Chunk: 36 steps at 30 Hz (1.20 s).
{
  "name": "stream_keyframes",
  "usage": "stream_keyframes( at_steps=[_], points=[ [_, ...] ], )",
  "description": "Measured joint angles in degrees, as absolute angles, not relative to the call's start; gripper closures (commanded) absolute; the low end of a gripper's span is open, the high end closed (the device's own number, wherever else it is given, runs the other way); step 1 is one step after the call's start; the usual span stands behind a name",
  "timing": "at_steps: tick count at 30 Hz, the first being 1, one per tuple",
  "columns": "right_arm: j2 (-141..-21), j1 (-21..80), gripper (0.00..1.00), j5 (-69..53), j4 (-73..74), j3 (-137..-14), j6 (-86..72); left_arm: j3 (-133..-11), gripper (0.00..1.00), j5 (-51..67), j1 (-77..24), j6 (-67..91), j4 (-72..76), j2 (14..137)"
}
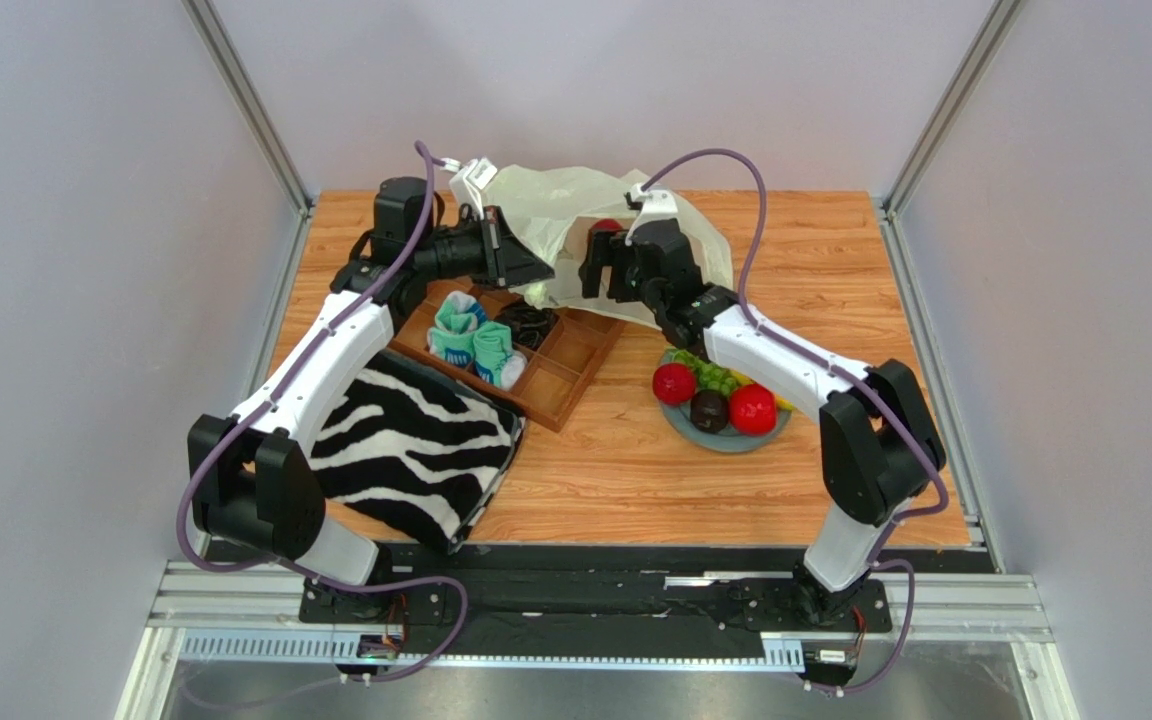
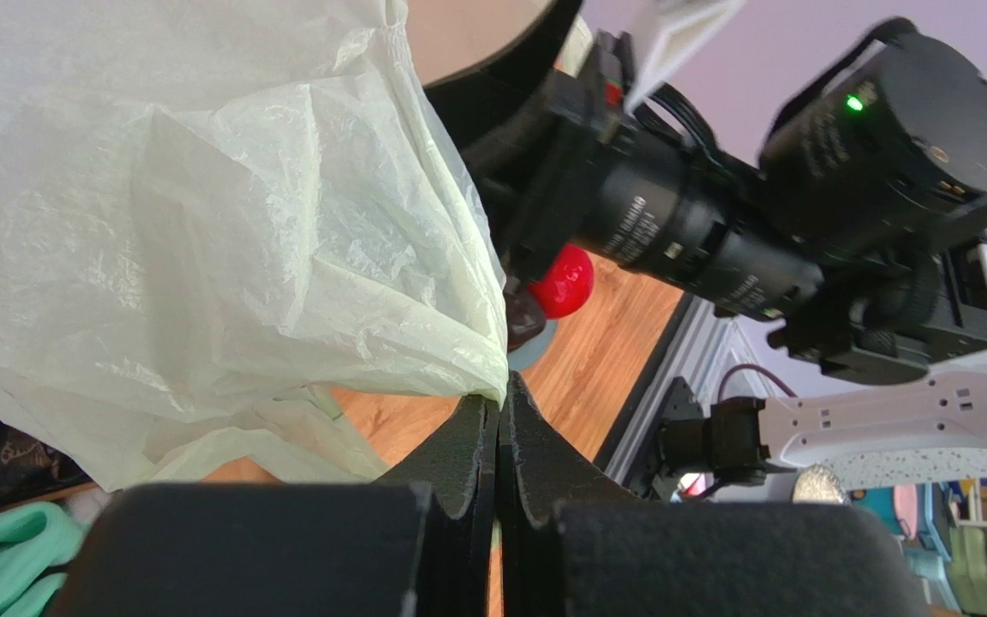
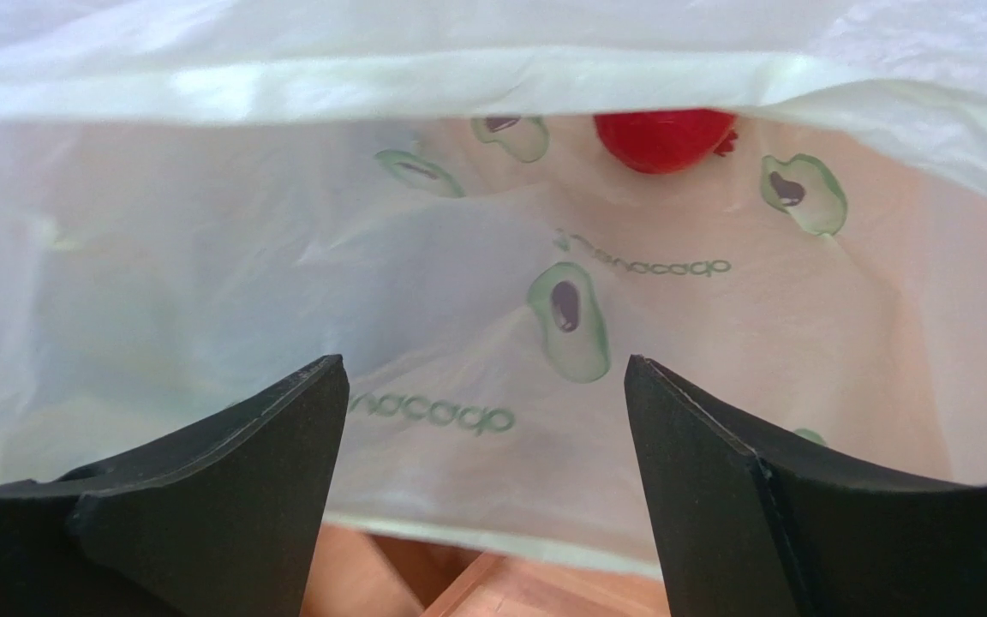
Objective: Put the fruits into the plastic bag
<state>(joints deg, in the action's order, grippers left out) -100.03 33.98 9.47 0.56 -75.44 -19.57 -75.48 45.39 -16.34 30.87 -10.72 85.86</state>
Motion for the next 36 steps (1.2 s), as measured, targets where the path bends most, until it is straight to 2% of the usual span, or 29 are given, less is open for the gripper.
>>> stream_keyframes(
  at_steps=[7,13,21,25,36],
  points=[
    [-92.4,37.6,0.18,7.2,1.8,-68.4,-19.6,-75.5,1.0,44.4,-16.4,30.3,-11.7,85.9],
    [-80.1,40.4,0.18,6.3,5.8,-65.4,-20.6,-75.5,1.0,43.8,-16.4,29.6,-12.4,85.9],
    [-66.3,39.4,0.17,12.2,12.8,-64.9,-20.3,-75.5,1.0,43.2,-16.3,29.3,-12.7,85.9],
    [-63.2,34.5,0.17,12.4,18.4,-62.8,-20.4,-75.5,1.0,43.1,-16.3,29.3,-12.7,85.9],
    [-58.5,10.3,0.16,8.9,30.3,-51.7,-21.6,-75.5,1.0,42.9,-16.3,29.1,-13.1,85.9]
  ],
)
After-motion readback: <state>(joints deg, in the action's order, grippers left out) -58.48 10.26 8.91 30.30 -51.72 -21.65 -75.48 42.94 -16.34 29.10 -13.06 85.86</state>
